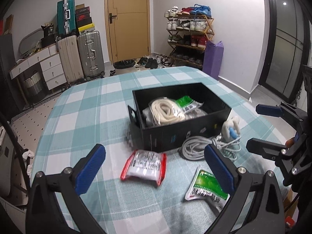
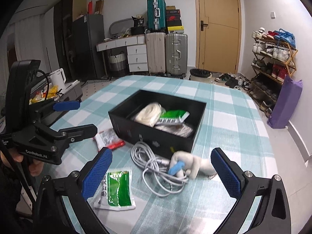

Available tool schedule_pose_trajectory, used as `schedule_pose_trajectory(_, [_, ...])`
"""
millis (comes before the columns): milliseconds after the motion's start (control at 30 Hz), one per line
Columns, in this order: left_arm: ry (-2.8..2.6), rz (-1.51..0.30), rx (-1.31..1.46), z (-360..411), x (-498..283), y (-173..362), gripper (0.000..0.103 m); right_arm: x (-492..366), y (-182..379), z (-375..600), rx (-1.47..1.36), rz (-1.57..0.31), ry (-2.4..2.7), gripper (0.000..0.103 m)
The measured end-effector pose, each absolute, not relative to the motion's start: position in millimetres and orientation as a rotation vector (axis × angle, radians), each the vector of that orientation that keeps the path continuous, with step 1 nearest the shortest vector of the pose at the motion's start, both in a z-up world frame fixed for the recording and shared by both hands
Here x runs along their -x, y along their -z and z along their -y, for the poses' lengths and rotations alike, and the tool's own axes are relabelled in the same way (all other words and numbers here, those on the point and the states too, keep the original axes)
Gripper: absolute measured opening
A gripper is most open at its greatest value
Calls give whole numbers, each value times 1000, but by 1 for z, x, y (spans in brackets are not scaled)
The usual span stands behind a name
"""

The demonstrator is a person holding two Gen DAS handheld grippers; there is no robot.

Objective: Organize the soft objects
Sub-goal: 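Move the right gripper toward the second green sachet on the cloth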

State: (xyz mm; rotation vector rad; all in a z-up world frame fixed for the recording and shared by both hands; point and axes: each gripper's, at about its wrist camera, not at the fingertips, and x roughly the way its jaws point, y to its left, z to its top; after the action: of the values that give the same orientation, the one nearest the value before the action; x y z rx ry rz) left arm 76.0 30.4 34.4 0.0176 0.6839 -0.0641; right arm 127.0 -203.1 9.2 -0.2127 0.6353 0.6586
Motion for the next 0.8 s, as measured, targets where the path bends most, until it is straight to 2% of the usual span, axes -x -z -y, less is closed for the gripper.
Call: schedule_pose_trajectory(800, [66,-740,14,-34,-58,-13,102,-114,30,176,292,-755,-731,103])
